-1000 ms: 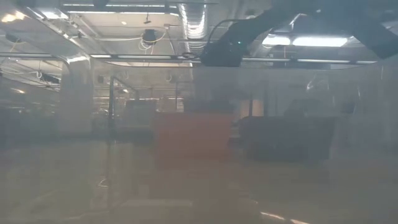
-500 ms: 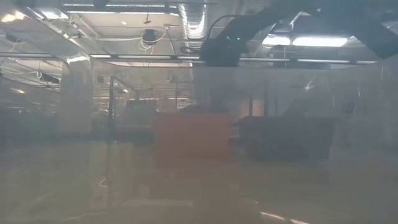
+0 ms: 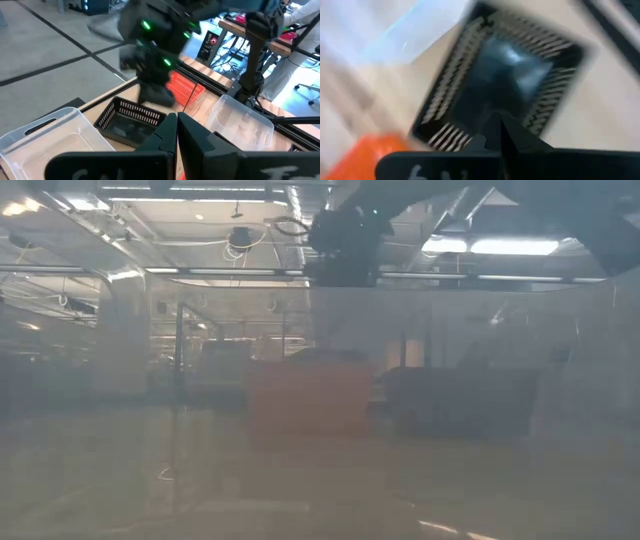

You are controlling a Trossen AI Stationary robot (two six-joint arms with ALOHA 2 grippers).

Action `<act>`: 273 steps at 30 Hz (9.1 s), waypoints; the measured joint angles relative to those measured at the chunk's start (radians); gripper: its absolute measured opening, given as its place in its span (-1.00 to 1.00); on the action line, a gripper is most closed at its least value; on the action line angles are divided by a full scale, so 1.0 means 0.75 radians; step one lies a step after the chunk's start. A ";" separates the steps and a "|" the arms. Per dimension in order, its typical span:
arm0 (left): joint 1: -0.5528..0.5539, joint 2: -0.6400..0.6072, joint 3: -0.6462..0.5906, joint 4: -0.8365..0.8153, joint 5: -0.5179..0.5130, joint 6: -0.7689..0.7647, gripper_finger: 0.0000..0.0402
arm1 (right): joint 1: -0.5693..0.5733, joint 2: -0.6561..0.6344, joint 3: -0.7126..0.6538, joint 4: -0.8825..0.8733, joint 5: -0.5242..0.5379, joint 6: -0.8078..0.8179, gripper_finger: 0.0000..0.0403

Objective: Stack baskets on shelf by color
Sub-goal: Put the top black bin on the shelf, then put the center orange bin on the shelf

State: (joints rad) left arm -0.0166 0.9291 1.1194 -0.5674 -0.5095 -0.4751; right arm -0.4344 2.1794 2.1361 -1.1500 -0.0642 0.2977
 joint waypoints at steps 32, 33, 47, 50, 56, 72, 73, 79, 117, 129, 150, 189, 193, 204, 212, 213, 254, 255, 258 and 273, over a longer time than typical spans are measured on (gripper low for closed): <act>0.000 0.001 -0.001 -0.045 0.001 -0.011 -1.00 | 0.108 0.003 -0.193 -0.365 0.218 -0.766 -1.00; 0.001 0.001 -0.001 -0.045 0.001 -0.012 -1.00 | 0.107 0.003 -0.193 -0.382 0.249 -0.753 -1.00; 0.000 0.001 -0.001 -0.068 0.001 -0.032 -1.00 | 0.153 -0.010 -0.022 -0.165 0.008 -1.135 -1.00; 0.000 0.001 -0.001 -0.068 0.001 -0.032 -1.00 | 0.175 -0.012 -0.016 -0.077 -0.016 -1.309 -1.00; 0.000 0.001 -0.001 -0.069 0.001 -0.059 -1.00 | 0.178 0.007 -0.017 -0.039 -0.022 -1.495 -1.00; 0.000 0.010 -0.001 -0.075 0.001 -0.096 -1.00 | 0.053 0.121 -0.018 -0.166 0.083 -1.557 -1.00; 0.001 0.011 -0.002 -0.077 0.002 -0.096 -1.00 | 0.052 0.124 -0.017 -0.158 0.117 -1.574 -1.00; 0.001 0.047 -0.003 -0.075 0.003 -0.099 -1.00 | -0.012 0.123 -0.019 -0.147 0.261 -1.554 -1.00; 0.001 0.114 -0.002 -0.070 0.009 -0.127 -1.00 | 0.030 0.075 -0.018 -0.301 0.288 -1.168 -1.00; 0.001 0.113 -0.002 -0.071 0.008 -0.126 -1.00 | 0.080 0.075 -0.018 -0.305 0.158 -1.092 -1.00; 0.001 0.113 -0.002 -0.076 0.008 -0.126 -1.00 | 0.135 0.081 0.034 -0.027 0.288 -1.078 -1.00; 0.000 0.113 -0.001 -0.074 0.007 -0.149 -1.00 | -0.021 0.090 0.062 0.083 -0.192 -1.051 -1.00; 0.001 0.113 -0.001 -0.074 0.007 -0.151 -1.00 | -0.017 0.090 0.028 0.092 -0.176 -1.046 -1.00; 0.001 0.113 -0.001 -0.074 0.008 -0.151 -1.00 | -0.053 0.090 -0.009 0.198 -0.157 -0.985 -1.00; 0.000 0.113 -0.001 -0.074 0.008 -0.151 -1.00 | -0.061 0.090 -0.073 0.181 -0.146 -0.962 -1.00; 0.001 0.113 -0.001 -0.074 0.008 -0.150 -1.00 | -0.064 0.089 -0.073 0.184 -0.134 -0.963 -1.00; -0.162 0.173 0.000 -0.391 0.078 -0.518 -1.00 | 0.484 -0.168 0.260 -0.561 0.279 -0.398 -1.00; -0.178 0.187 0.000 -0.387 0.075 -0.531 -1.00 | 0.509 -0.210 0.260 -0.561 0.296 -0.328 -1.00; -0.205 0.214 0.000 -0.388 0.076 -0.543 -1.00 | 0.587 -0.342 0.263 -0.561 0.355 -0.134 -1.00; -0.216 0.256 0.000 -0.384 0.041 -0.751 -1.00 | 1.048 -0.877 -0.622 -0.565 0.483 1.239 -0.99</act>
State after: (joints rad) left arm -0.1783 1.1210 1.1194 -0.8551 -0.4784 -1.0387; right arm 0.3513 1.5215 1.6694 -1.5734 0.2978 1.2265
